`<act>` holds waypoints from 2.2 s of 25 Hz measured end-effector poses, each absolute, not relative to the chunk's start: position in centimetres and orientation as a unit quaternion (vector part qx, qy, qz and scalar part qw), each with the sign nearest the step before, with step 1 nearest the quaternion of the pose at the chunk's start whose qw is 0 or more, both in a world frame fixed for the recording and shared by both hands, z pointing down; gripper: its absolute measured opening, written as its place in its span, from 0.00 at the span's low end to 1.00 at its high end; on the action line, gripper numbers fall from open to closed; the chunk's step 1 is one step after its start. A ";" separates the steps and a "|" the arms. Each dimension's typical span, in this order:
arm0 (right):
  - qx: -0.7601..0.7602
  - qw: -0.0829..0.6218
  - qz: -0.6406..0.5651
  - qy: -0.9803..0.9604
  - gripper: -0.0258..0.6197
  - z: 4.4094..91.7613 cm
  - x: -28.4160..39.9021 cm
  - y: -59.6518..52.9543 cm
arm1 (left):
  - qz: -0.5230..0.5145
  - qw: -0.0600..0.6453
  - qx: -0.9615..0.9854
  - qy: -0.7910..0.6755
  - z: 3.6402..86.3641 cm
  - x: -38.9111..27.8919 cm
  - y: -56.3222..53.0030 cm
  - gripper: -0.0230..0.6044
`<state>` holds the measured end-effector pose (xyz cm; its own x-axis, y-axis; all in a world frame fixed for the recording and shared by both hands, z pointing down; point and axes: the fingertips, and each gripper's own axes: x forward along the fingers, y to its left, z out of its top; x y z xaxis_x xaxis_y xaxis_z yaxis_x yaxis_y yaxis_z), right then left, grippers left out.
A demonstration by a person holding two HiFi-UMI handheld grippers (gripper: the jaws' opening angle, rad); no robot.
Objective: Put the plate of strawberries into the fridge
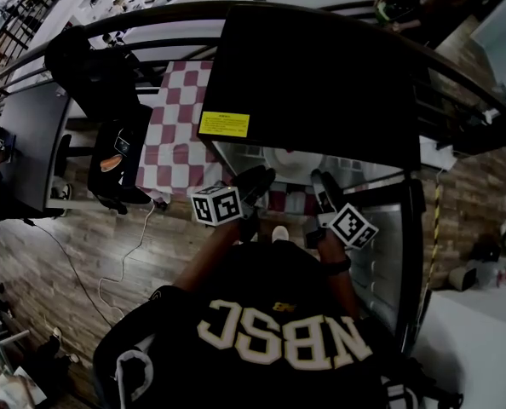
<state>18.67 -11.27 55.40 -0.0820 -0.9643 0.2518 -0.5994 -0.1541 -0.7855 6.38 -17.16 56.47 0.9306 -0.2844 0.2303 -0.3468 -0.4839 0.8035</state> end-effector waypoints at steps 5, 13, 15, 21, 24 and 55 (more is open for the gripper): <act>-0.683 0.062 -0.295 0.665 0.39 54.9 17.7 -10.2 | 0.079 0.368 0.908 -0.183 56.1 6.0 -15.9 0.28; -0.686 -0.049 -0.213 0.694 0.39 55.6 16.1 -9.9 | 0.119 0.166 0.952 -0.229 56.0 5.7 -15.3 0.28; -0.685 -0.059 -0.212 0.694 0.38 55.9 15.8 -10.1 | 0.126 0.158 0.952 -0.232 56.4 5.8 -15.2 0.28; -0.686 -0.097 -0.182 0.698 0.28 56.0 15.7 -10.8 | 0.125 0.125 0.954 -0.241 55.9 6.4 -15.8 0.25; -0.683 -0.103 -0.176 0.702 0.25 55.9 15.4 -11.1 | 0.123 0.123 0.956 -0.237 55.8 6.9 -15.8 0.22; -0.671 -0.128 -0.163 0.712 0.11 55.7 16.9 -16.2 | 0.161 0.164 0.942 -0.245 56.4 10.5 -20.1 0.06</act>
<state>16.87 -16.25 55.74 -0.0674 -0.9136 0.4009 -0.9970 0.0465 -0.0616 10.51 -20.13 56.43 0.8280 -0.4094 0.3832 -0.5150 -0.8255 0.2309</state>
